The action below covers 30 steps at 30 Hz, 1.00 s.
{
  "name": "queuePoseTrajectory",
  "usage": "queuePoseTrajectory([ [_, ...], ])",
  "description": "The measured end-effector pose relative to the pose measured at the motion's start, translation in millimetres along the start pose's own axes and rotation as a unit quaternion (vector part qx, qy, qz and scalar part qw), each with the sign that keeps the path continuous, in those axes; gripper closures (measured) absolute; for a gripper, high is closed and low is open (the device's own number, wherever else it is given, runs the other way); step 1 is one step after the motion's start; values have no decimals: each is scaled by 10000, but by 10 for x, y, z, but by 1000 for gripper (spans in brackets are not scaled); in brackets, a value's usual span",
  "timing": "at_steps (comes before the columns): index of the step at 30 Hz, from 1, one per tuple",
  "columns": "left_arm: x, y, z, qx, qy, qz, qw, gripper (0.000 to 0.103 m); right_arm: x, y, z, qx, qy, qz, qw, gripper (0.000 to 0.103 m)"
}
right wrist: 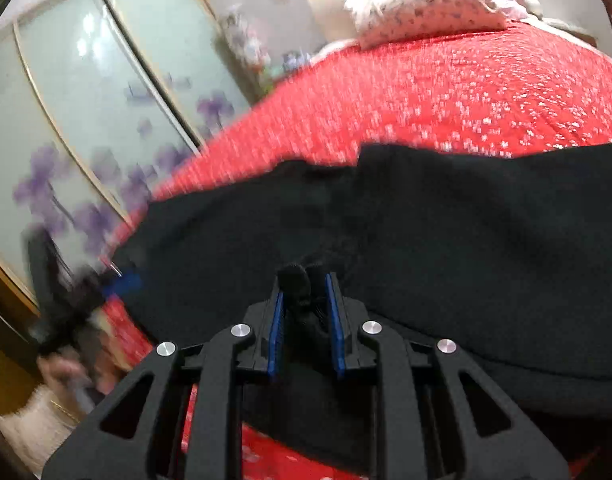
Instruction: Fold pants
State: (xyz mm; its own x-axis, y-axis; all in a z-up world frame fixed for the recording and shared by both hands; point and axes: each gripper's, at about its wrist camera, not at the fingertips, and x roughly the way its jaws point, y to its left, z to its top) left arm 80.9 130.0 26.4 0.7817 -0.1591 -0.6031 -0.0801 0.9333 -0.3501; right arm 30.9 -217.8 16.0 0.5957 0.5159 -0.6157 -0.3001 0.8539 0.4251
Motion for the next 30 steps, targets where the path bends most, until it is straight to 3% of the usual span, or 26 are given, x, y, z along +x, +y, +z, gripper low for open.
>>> queuePoseTrajectory([
  [3, -2, 0, 0, -4, -1, -8, 10000, 2, -25, 11, -5, 112, -54, 25, 9999, 82],
  [7, 1, -8, -6, -11, -3, 11, 10000, 2, -147, -33, 34, 587, -511, 490, 9958, 82],
  [9, 1, -19, -10, 3, -5, 34, 10000, 2, -102, 83, 65, 195, -339, 311, 9987, 80],
  [11, 3, -23, -10, 32, -4, 48, 10000, 2, 58, 196, 40, -254, 154, 10, 9996, 77],
  [13, 2, -25, -9, 56, -3, 55, 10000, 2, 83, 362, -37, -765, 156, -192, 9968, 55],
  [14, 0, -23, -6, 57, -3, 44, 10000, 2, 88, 447, -47, -922, 245, -109, 9954, 33],
  [15, -4, -17, -3, 40, -8, 24, 10000, 2, 93, 523, -50, -1047, 330, -33, 9939, 22],
  [16, -10, -7, 0, 15, -13, 2, 10000, 2, 90, 609, -68, -1184, 351, -13, 9923, 20],
  [20, -51, 82, 25, -251, -64, -252, 9993, 2, 133, 614, -108, -944, 498, 33, 9943, 18],
  [25, -182, 316, 79, -840, -178, -712, 9938, 2, -16, 350, -73, 239, 422, 707, 9963, 18],
  [30, -423, 857, 208, -1773, -54, -1023, 9788, 2, -288, 237, -19, 550, -20, 809, 9952, 18],
])
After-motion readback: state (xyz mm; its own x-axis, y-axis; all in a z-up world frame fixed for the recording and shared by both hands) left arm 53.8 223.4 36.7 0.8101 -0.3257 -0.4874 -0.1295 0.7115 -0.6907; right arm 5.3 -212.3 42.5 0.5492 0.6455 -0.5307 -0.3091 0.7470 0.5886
